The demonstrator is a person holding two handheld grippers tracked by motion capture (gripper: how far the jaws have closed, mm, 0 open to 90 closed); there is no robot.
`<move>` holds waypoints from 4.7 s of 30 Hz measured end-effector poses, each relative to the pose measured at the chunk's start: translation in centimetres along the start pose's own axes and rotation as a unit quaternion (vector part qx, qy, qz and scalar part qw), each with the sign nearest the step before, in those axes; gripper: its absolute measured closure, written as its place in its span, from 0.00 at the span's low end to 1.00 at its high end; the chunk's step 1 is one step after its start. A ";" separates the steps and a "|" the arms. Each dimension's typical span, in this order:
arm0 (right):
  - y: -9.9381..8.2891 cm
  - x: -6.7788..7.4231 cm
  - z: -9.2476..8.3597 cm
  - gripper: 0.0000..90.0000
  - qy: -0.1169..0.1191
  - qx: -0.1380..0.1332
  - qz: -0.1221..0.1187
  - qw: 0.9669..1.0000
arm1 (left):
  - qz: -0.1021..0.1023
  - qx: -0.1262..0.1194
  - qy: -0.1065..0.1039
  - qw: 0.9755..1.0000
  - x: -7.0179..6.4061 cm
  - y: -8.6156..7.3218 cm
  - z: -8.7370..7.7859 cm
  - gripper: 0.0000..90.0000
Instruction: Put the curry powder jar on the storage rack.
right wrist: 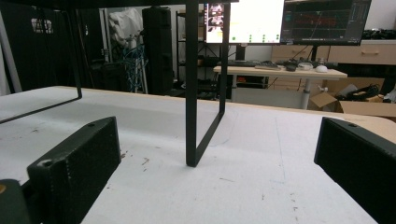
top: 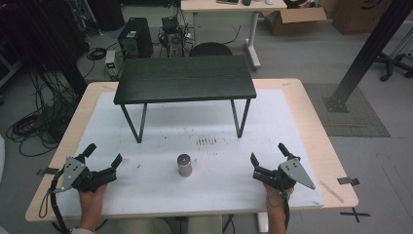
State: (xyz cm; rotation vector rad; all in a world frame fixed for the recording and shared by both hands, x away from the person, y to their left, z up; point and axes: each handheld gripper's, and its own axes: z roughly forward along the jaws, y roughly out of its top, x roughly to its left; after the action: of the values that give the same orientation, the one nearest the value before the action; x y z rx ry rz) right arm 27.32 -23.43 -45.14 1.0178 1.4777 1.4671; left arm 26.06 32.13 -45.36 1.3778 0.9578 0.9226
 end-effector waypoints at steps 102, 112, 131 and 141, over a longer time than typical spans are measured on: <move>2.2 15.7 7.3 0.00 0.269 0.088 -0.021 0.959 | 0.000 -0.001 0.000 1.000 0.0 0.0 0.0 0.01; 0.9 16.5 8.4 0.02 0.280 0.118 -0.025 0.952 | 0.000 -0.002 0.000 1.000 0.0 0.0 0.0 0.01; 0.5 16.7 9.1 0.28 0.297 0.147 -0.021 0.943 | -0.001 -0.002 0.000 1.000 0.0 0.0 0.0 0.01; 0.5 16.5 9.2 0.49 0.311 0.151 -0.017 0.938 | 0.000 -0.001 0.000 1.000 0.0 0.0 0.0 0.01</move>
State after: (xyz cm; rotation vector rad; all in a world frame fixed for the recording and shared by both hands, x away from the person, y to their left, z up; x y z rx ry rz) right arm 30.05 -4.70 -44.70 0.7150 2.2108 1.6573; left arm 26.03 32.16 -45.38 1.3752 0.9563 0.9224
